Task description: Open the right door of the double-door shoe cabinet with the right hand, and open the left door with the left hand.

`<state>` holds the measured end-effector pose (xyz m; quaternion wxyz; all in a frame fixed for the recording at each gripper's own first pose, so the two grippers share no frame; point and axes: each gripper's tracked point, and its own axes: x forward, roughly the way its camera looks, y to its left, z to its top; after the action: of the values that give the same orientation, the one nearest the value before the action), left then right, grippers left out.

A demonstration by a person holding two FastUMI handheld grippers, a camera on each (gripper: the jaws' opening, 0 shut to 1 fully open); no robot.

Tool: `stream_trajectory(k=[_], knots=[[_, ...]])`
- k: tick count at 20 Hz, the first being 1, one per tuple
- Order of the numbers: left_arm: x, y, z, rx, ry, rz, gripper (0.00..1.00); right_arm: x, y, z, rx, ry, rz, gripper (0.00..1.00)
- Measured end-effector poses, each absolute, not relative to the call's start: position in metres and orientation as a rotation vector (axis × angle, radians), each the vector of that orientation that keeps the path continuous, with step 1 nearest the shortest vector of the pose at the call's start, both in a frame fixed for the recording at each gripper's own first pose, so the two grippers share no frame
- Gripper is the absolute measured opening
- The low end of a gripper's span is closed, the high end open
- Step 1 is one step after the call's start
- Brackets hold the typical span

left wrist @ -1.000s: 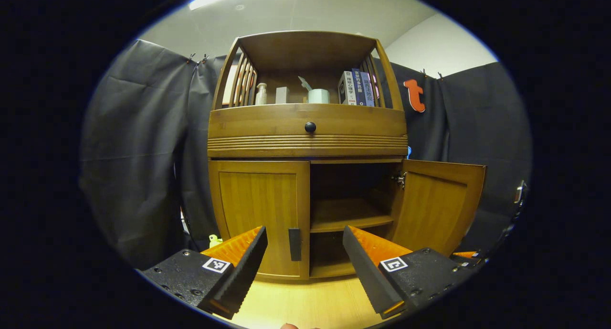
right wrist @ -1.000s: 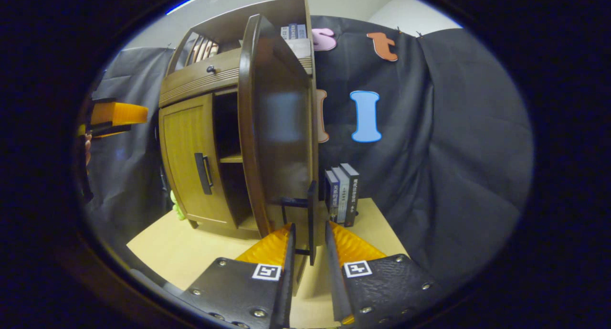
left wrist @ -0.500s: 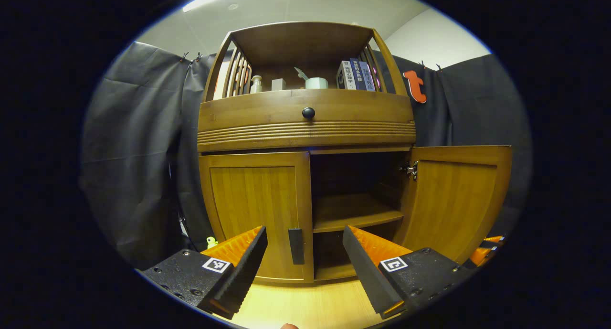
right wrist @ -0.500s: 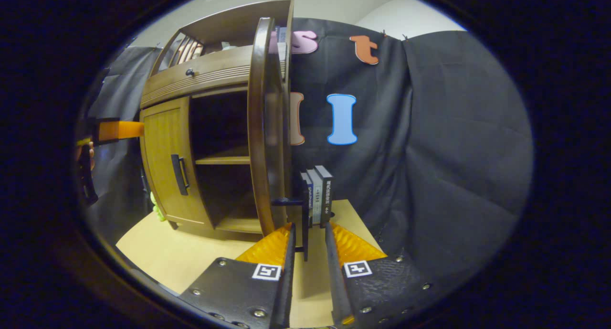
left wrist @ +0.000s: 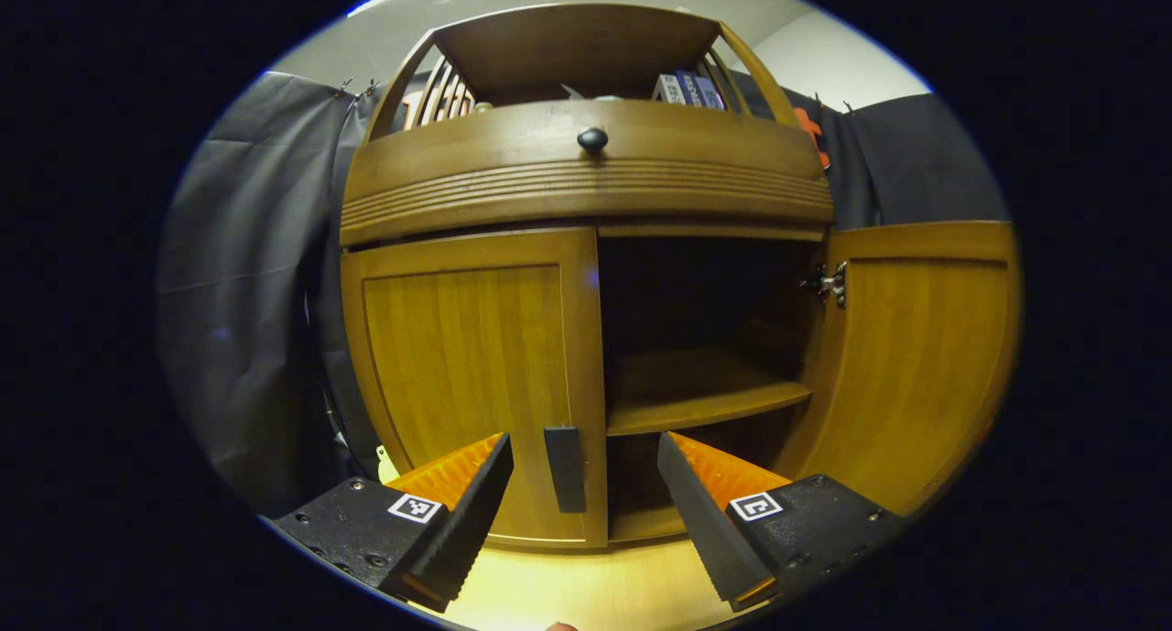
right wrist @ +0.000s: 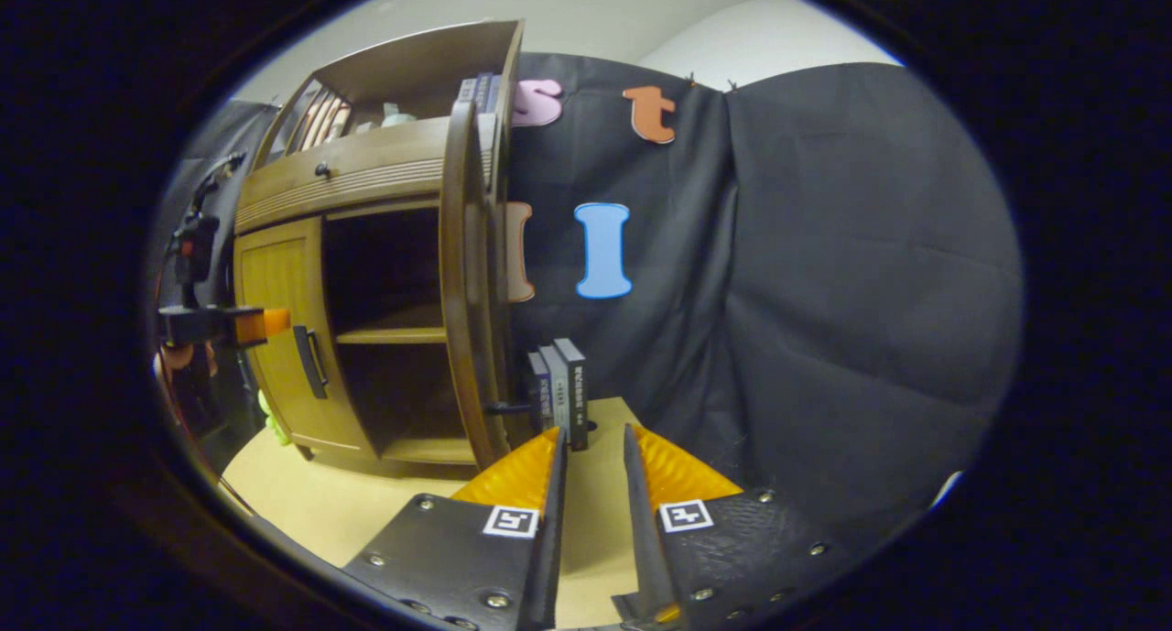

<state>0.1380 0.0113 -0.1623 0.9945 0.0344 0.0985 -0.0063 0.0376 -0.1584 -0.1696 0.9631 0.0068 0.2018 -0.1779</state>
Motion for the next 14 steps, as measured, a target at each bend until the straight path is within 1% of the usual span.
stream_trajectory(k=[1,2,3,4,6,7,8,9,10,11,12,13,14], knots=[[0.144,0.014,-0.172,0.069,0.213,-0.004,0.98,0.034,-0.163,-0.161,0.011,0.395,-0.379,0.34],[0.150,0.016,-0.180,0.065,0.226,0.004,0.97,0.031,-0.167,-0.151,0.007,0.382,-0.397,0.24],[0.155,0.018,-0.187,0.059,0.241,0.012,0.96,0.027,-0.171,-0.139,0.002,0.365,-0.416,0.24],[0.159,0.021,-0.197,0.053,0.256,0.016,0.94,0.024,-0.175,-0.127,-0.003,0.347,-0.433,0.34],[0.173,0.024,-0.215,0.041,0.286,0.019,0.91,0.016,-0.178,-0.106,-0.012,0.313,-0.463,0.34],[0.181,0.026,-0.223,0.037,0.304,0.021,0.87,0.013,-0.180,-0.095,-0.017,0.295,-0.478,0.24],[0.188,0.028,-0.230,0.036,0.318,0.024,0.86,0.012,-0.182,-0.084,-0.023,0.278,-0.491,0.24],[0.192,0.031,-0.235,0.033,0.332,0.032,0.82,0.009,-0.183,-0.077,-0.030,0.264,-0.504,0.34],[0.196,0.033,-0.239,0.022,0.338,0.038,0.84,0.007,-0.185,-0.071,-0.038,0.254,-0.518,0.34],[0.200,0.034,-0.243,0.012,0.338,0.037,0.84,0.002,-0.186,-0.068,-0.047,0.247,-0.531,0.34],[0.201,0.033,-0.246,0.007,0.341,0.031,0.82,-0.002,-0.187,-0.066,-0.055,0.244,-0.542,0.34],[0.205,0.031,-0.249,0.007,0.342,0.026,0.77,-0.004,-0.187,-0.066,-0.060,0.247,-0.551,0.34],[0.208,0.031,-0.251,0.009,0.345,0.025,0.76,-0.007,-0.188,-0.068,-0.062,0.254,-0.558,0.34]])
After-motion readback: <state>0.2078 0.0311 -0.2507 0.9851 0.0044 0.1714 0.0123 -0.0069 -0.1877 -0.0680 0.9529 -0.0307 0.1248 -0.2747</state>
